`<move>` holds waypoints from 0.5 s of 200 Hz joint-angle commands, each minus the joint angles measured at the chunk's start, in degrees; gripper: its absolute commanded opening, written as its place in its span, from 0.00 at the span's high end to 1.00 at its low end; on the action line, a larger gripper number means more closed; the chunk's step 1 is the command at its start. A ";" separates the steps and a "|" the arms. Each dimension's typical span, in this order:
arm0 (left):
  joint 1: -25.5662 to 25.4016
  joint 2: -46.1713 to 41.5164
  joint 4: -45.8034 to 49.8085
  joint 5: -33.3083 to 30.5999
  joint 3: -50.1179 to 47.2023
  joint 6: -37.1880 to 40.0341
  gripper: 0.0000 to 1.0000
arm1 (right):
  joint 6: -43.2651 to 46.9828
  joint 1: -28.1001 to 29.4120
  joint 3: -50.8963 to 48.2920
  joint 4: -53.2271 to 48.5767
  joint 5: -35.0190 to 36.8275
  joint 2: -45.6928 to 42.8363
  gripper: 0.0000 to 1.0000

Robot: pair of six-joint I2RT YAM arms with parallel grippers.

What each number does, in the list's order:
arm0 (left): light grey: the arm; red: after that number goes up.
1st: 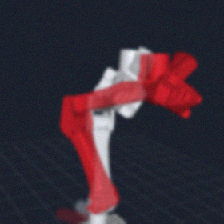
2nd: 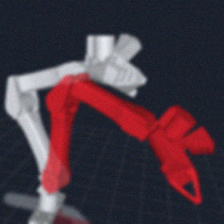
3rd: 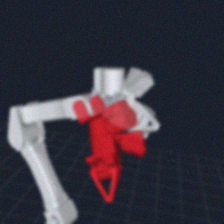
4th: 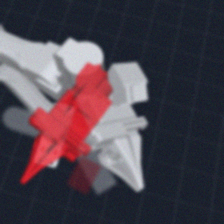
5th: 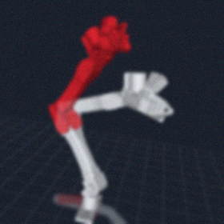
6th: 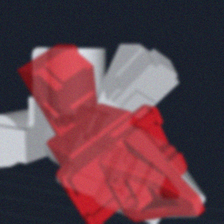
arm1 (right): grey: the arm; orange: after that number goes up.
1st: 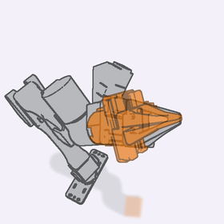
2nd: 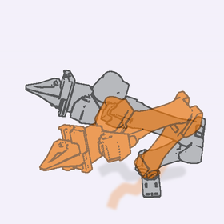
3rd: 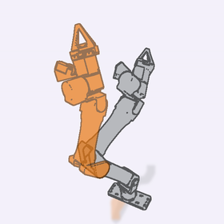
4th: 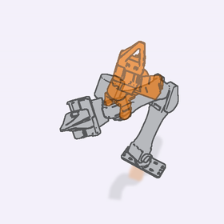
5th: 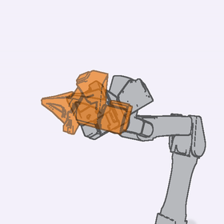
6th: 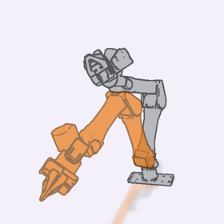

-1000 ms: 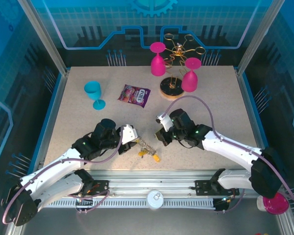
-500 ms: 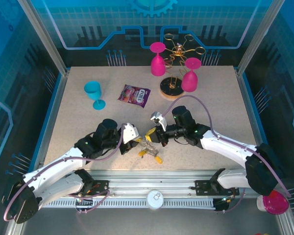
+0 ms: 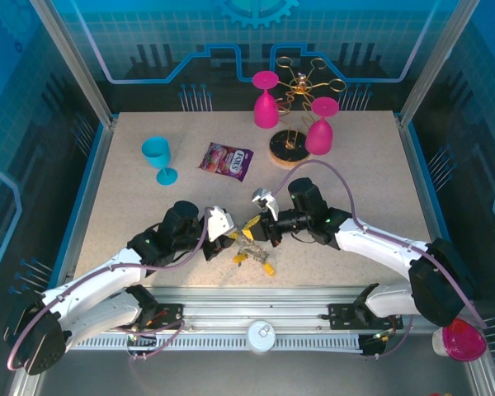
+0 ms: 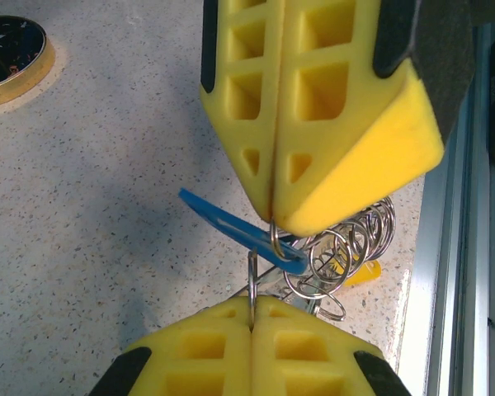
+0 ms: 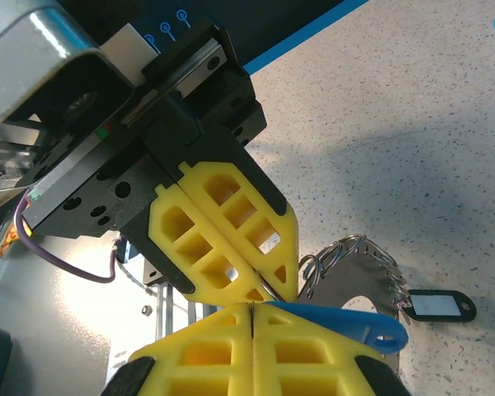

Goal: Put the keys on the keyring

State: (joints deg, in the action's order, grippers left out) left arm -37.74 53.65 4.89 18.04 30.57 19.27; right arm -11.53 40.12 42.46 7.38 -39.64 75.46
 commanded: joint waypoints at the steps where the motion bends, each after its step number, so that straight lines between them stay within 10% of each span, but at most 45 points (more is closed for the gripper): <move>1: -0.41 -0.21 -2.77 1.29 -0.42 -1.57 1.00 | 1.31 0.40 1.84 -1.50 0.17 0.56 1.00; 100: -0.47 -0.19 -3.68 1.91 -0.68 -1.16 1.00 | -0.13 0.81 3.93 -4.37 9.08 2.32 1.00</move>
State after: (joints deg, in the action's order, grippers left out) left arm -37.76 53.65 4.34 17.82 30.17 18.20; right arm -11.40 40.51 44.18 5.69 -35.77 76.64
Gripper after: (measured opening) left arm 0.051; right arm 0.056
